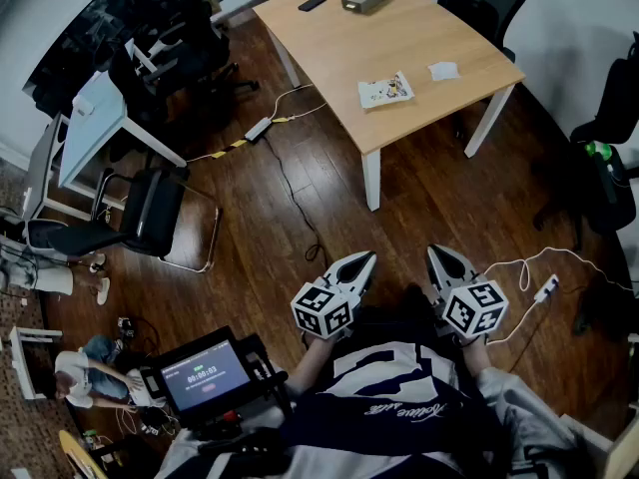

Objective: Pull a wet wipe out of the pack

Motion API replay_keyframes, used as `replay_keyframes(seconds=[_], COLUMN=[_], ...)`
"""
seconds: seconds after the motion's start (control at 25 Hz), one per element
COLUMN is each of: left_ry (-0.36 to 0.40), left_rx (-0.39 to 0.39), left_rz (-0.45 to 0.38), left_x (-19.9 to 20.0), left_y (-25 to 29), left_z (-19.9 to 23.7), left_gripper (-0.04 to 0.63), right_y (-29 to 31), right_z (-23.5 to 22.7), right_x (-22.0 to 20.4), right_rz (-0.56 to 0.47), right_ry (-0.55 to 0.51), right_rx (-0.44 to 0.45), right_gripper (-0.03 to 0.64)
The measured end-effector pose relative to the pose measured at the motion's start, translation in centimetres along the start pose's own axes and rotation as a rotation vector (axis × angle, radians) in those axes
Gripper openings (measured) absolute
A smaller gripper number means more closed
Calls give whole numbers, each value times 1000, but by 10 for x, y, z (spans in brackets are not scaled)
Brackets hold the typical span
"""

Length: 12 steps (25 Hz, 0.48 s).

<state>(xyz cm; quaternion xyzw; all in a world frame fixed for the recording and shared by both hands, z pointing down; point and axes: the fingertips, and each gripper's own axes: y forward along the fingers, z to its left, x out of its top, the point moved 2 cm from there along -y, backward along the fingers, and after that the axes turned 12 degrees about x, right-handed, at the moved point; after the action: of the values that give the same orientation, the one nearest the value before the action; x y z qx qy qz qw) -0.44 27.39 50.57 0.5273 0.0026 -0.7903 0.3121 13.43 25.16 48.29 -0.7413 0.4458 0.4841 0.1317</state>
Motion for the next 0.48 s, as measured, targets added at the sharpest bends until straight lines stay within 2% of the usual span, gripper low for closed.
replay_keyframes(seconds=[0.24,0.48], left_ry=[-20,-43], left_rx=[22,100], left_rz=[-5,-22], left_x=[6,33], left_y=[10,62], left_z=[9,56], left_gripper=[3,3], right_y=[15,77], right_z=[-8,-64], right_x=[10,40], right_rz=[18,39], right_ry=[2,9], right_rx=[17,64], right_gripper=[-6,-6])
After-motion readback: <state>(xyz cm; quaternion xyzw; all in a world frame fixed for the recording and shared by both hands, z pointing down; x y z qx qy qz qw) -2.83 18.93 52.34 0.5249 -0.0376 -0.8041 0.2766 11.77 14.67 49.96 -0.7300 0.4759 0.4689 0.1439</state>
